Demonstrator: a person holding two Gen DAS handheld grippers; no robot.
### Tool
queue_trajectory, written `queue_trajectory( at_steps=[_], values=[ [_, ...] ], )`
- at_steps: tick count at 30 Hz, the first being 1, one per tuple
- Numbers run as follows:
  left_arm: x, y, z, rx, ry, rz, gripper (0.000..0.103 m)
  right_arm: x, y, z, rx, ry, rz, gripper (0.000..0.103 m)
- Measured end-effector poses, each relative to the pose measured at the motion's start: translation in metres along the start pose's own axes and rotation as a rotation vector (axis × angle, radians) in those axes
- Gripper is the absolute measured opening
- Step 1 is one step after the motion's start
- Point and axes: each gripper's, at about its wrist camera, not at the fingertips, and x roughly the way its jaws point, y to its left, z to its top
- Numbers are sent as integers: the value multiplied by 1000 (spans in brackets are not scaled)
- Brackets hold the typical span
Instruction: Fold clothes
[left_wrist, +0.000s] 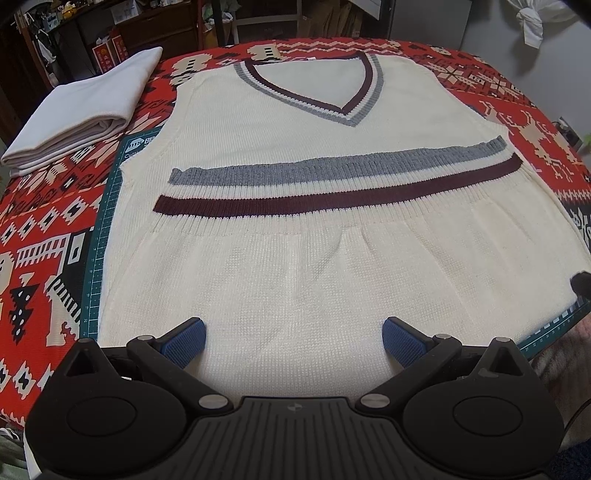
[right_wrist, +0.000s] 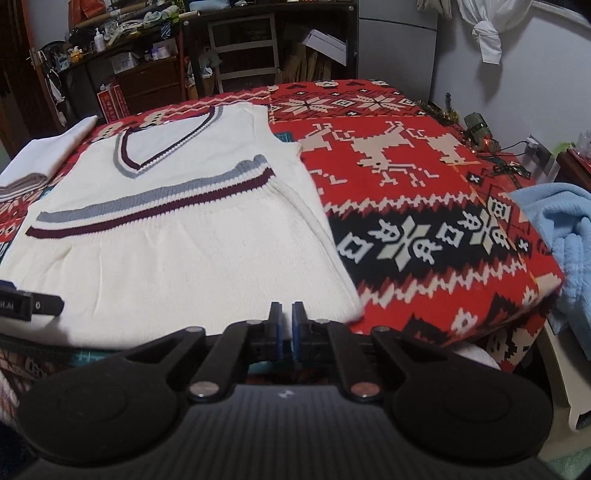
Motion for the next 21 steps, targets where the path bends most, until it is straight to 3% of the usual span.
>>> queue_trajectory(
  at_steps=[11,19,21],
  values=[
    [0,-1,0,3,-2,0,103,3,18,19,-8,18,31,9],
    [0,-1,0,4,-3,-2,103,-2,23,2,-37,30,29,9],
    [0,-1,0,5,-3,-2,103,-6,26,4,-47,39,38,14]
  ],
)
